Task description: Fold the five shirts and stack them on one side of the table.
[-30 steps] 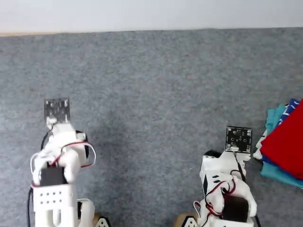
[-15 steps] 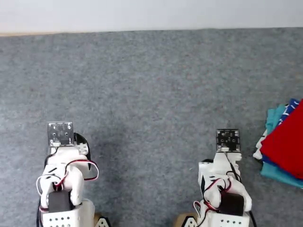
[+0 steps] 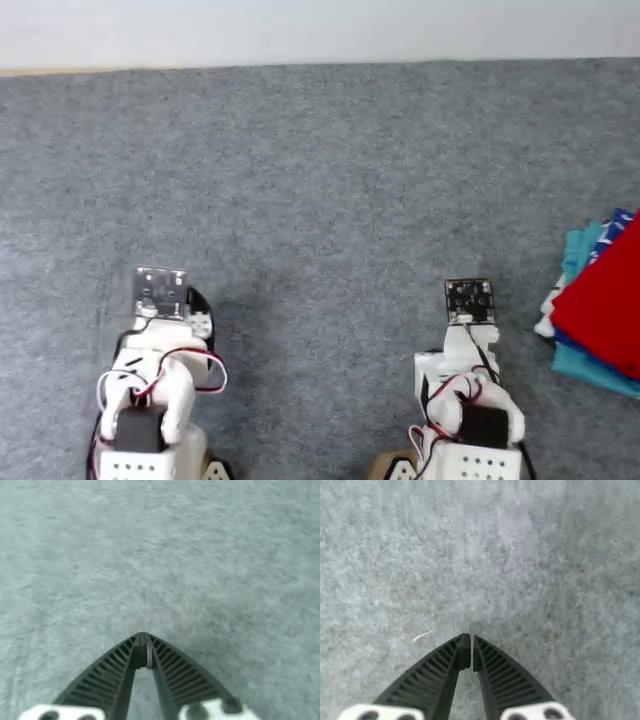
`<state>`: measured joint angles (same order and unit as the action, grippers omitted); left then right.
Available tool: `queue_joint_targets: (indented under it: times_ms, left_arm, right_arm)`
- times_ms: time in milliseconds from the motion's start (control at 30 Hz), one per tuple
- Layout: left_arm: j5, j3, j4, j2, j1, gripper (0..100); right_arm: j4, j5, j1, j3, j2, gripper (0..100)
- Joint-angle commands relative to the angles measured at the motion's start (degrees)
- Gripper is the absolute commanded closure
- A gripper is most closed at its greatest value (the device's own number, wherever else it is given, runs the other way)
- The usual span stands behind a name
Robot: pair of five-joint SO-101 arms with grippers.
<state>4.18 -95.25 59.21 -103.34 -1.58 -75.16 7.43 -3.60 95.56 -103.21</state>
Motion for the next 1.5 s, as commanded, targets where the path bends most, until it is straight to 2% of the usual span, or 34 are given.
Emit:
queue_joint_targets:
  times_ms: [0,200,400,633,767,1467]
  left_arm:
    - [-0.70,-1.19,0.18,-0.70,0.35,100]
    - [-0.70,-1.27,0.70,-0.62,0.26,100]
    - [-0.70,-1.27,7.12,-0.62,0.44,100]
    - [-0.70,-1.27,8.26,-0.62,0.00,100]
    - [-0.44,-1.27,12.22,-0.62,-0.09,100]
    - [-0.62,-1.27,12.57,-0.62,0.00,100]
  right_arm:
    - [0.92,0.97,0.04,0.88,-0.66,98.9]
    - [0.92,0.79,0.13,0.88,-0.66,98.9]
    - [0.92,0.88,0.13,0.88,-0.66,98.9]
    - [0.92,0.88,0.13,0.88,-0.66,98.9]
    - [0.92,0.88,0.13,0.88,-0.66,98.9]
    - [0.92,0.88,0.13,0.88,-0.66,98.9]
